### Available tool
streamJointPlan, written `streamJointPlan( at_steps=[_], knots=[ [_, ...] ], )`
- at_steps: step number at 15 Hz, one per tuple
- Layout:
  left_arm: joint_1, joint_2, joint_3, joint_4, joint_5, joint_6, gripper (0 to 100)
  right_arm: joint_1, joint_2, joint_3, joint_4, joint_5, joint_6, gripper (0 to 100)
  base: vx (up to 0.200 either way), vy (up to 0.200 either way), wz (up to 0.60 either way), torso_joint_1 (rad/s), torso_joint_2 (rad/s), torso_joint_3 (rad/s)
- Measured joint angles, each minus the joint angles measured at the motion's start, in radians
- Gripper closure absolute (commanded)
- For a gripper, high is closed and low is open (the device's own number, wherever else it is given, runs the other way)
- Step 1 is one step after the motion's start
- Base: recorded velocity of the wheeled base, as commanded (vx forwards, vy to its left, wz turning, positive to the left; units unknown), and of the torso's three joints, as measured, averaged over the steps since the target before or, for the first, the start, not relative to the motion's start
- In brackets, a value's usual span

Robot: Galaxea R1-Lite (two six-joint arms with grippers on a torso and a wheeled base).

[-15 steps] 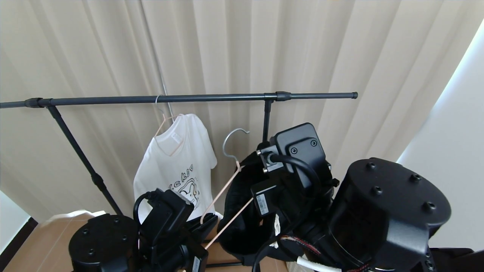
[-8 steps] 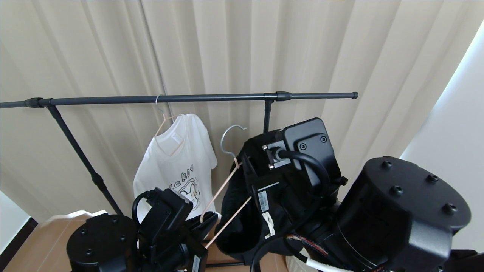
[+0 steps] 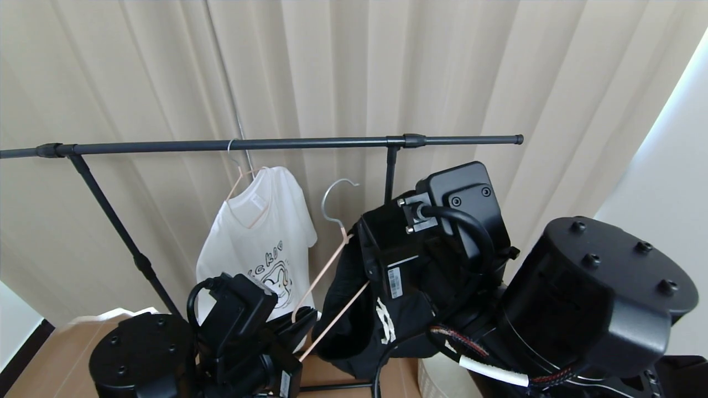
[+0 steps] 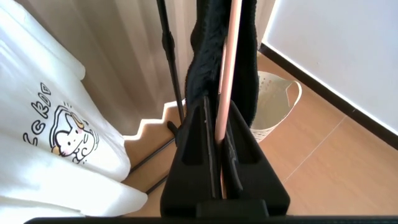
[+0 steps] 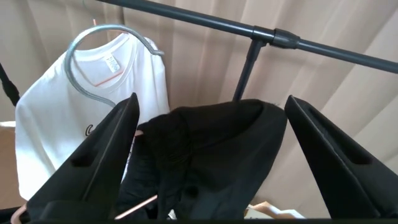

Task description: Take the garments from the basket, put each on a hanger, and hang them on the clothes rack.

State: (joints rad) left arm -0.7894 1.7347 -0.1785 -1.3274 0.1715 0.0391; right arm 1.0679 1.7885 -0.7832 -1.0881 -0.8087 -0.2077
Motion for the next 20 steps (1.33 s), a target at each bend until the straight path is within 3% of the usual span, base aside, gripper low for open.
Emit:
streamJointPlan(
  at_steps=[2, 5, 9, 12, 16, 19, 20],
  knots=[
    [0.019, 0.0, 0.006, -0.004, -0.011, -0.002, 100, -0.018, -0.014, 0.016, 0.009, 0.051, -0.003, 0, 0.0, 0.0, 0.0, 0.0, 0.0, 0.0],
    [0.061, -0.006, 0.019, -0.007, -0.092, 0.009, 100, -0.072, -0.078, 0.073, 0.021, 0.183, -0.035, 0, 0.0, 0.0, 0.0, 0.0, 0.0, 0.0],
    [0.163, -0.015, 0.033, -0.007, -0.23, 0.067, 100, -0.137, -0.221, 0.132, 0.214, 0.379, -0.047, 0, 0.0, 0.0, 0.0, 0.0, 0.0, 0.0],
    [0.257, -0.012, 0.027, -0.007, -0.418, 0.121, 100, -0.206, -0.307, 0.14, 0.413, 0.546, -0.06, 0, 0.0, 0.0, 0.0, 0.0, 0.0, 0.0],
    [0.32, -0.001, 0.023, -0.007, -0.501, 0.19, 100, -0.337, -0.36, 0.024, 0.685, 0.77, -0.152, 0, 0.0, 0.0, 0.0, 0.0, 0.0, 0.0],
    [0.388, 0.003, 0.024, -0.006, -0.643, 0.248, 100, -0.425, -0.37, -0.106, 0.94, 0.95, -0.228, 0, 0.0, 0.0, 0.0, 0.0, 0.0, 0.0],
    [0.406, 0.007, 0.022, -0.006, -0.655, 0.256, 100, -0.441, -0.372, -0.138, 0.973, 0.979, -0.244, 0, 0.0, 0.0, 0.0, 0.0, 0.0, 0.0]
  ],
)
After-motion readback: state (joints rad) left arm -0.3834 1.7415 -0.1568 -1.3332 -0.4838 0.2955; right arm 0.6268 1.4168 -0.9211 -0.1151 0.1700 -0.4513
